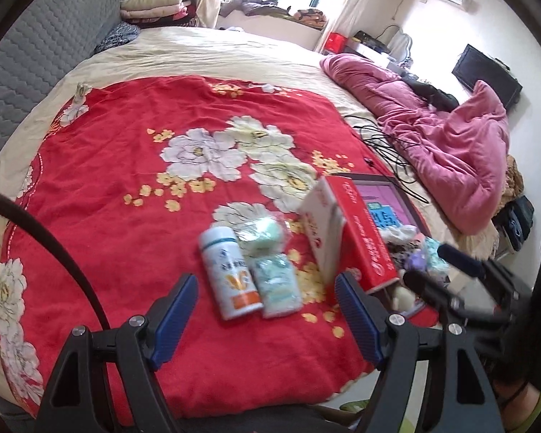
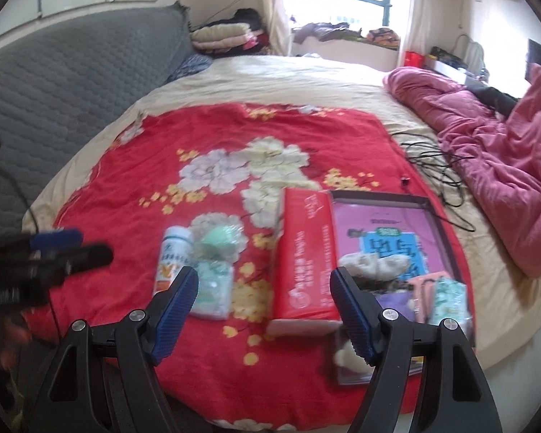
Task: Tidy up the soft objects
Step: 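Open both tools and withdraw them toward the bottle and bagged sponge, then grasp the bagged mint-green sponge with the left tool while the right tool grasps the Flower tissue pack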
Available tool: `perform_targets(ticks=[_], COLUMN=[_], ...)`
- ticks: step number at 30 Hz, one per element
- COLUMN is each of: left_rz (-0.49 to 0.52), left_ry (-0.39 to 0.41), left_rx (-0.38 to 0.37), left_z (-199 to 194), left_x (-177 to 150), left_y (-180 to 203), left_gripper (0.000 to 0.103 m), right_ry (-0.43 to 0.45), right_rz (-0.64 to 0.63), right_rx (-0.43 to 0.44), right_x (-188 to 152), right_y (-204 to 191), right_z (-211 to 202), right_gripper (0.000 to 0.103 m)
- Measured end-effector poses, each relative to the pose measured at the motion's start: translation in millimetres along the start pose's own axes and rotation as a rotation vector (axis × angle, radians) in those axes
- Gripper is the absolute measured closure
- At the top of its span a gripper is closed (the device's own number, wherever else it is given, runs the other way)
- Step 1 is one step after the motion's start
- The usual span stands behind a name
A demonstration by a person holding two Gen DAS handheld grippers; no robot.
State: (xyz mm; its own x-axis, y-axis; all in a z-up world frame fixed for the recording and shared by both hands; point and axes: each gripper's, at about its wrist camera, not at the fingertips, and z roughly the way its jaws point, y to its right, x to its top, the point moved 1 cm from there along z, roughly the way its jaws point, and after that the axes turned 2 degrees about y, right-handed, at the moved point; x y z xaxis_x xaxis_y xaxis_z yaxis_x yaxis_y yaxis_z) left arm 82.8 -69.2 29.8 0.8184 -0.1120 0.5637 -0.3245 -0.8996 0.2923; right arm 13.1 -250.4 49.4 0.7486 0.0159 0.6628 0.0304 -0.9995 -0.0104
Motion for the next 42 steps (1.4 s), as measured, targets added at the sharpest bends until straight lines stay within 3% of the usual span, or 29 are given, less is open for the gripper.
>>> perform_targets(ticks=[11,26,29,34,42], left_rz=[0.068,0.111,0.139,0.161,0.167], left_ry=[-0.166,-0.394,-0.416,-0.446,-0.441], left_rx=[-0.002,-0.052,-0.054,-0.056,-0.117], left_z=[72,193,206,220,222], left_x=[31,55,55,52,52], left_y=[-3,6,8,4,4], left_gripper=[0.025,0.026,0.031,0.049,0.06], right_ry=[-0.112,-0.168,-0.192,-0.216,-0.254], right_rz=[-0.052,-0.01,0.001,-0.02,-0.083], right_rx=[0.044,0.051,0.039,-0.015,-0.105], right_x=[-27,-40,-40,-38,-40], right_y=[-40,-52,-51,-57,-73], right_z=[56,114,127,146,163], right_gripper=[0.026,0.026,0.026,0.026,0.024])
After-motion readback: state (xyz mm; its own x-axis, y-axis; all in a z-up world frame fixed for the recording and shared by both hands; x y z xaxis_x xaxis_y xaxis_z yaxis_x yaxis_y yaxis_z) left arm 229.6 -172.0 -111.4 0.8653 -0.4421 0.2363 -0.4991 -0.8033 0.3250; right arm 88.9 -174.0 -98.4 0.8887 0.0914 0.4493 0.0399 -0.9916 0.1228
